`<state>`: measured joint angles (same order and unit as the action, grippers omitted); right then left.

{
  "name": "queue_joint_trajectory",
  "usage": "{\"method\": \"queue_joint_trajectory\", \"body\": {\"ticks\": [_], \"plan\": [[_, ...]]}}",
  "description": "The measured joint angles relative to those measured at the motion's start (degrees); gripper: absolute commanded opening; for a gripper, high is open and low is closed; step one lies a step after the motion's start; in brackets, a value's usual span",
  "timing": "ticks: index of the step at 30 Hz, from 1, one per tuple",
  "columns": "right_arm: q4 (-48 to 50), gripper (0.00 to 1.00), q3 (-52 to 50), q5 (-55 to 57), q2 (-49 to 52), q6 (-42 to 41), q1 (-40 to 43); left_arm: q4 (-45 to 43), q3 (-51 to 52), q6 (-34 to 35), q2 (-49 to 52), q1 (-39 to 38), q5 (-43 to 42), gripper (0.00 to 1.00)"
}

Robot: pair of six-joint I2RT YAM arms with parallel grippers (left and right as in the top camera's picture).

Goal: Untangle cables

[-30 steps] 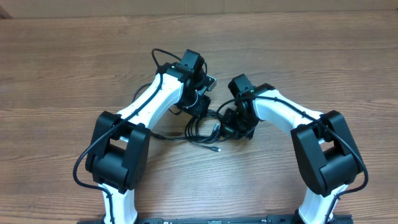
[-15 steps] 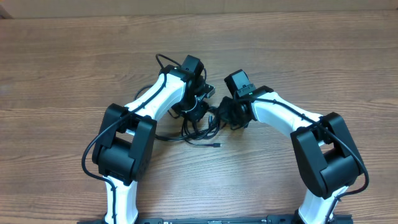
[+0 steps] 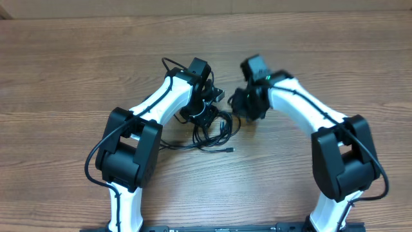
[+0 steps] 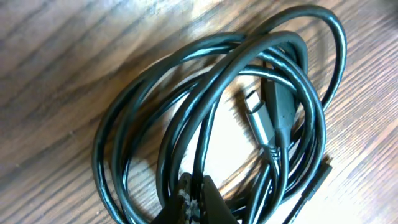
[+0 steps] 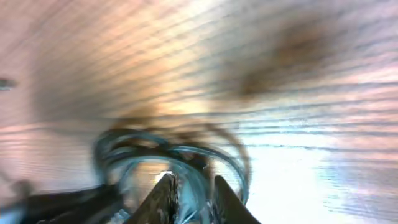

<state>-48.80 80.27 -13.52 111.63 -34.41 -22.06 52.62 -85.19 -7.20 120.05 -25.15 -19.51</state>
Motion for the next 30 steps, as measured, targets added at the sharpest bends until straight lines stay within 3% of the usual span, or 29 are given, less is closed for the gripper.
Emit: {"method": "queue_joint_trajectory", "body": {"ticks": [7,14,17,30], "plan": [[-6.78,0.18,2.56,-5.07,-0.02,0.11,-1.46,-0.90,0.07,1.25,0.00,0.00,-0.26,0.04],[-1.73,0.18,-2.10,-6.14,-0.02,-5.68,-5.33,-0.96,0.09,1.25,0.00,0.00,-0.28,0.04],[-0.90,0.25,-3.37,-4.98,-0.02,-8.74,-6.80,-0.98,0.09,1.27,0.00,0.00,-0.28,0.04],[-0.79,0.26,-3.80,5.49,-0.02,-15.98,-10.91,-0.98,0.09,1.27,0.00,0.00,-0.26,0.04]]}}
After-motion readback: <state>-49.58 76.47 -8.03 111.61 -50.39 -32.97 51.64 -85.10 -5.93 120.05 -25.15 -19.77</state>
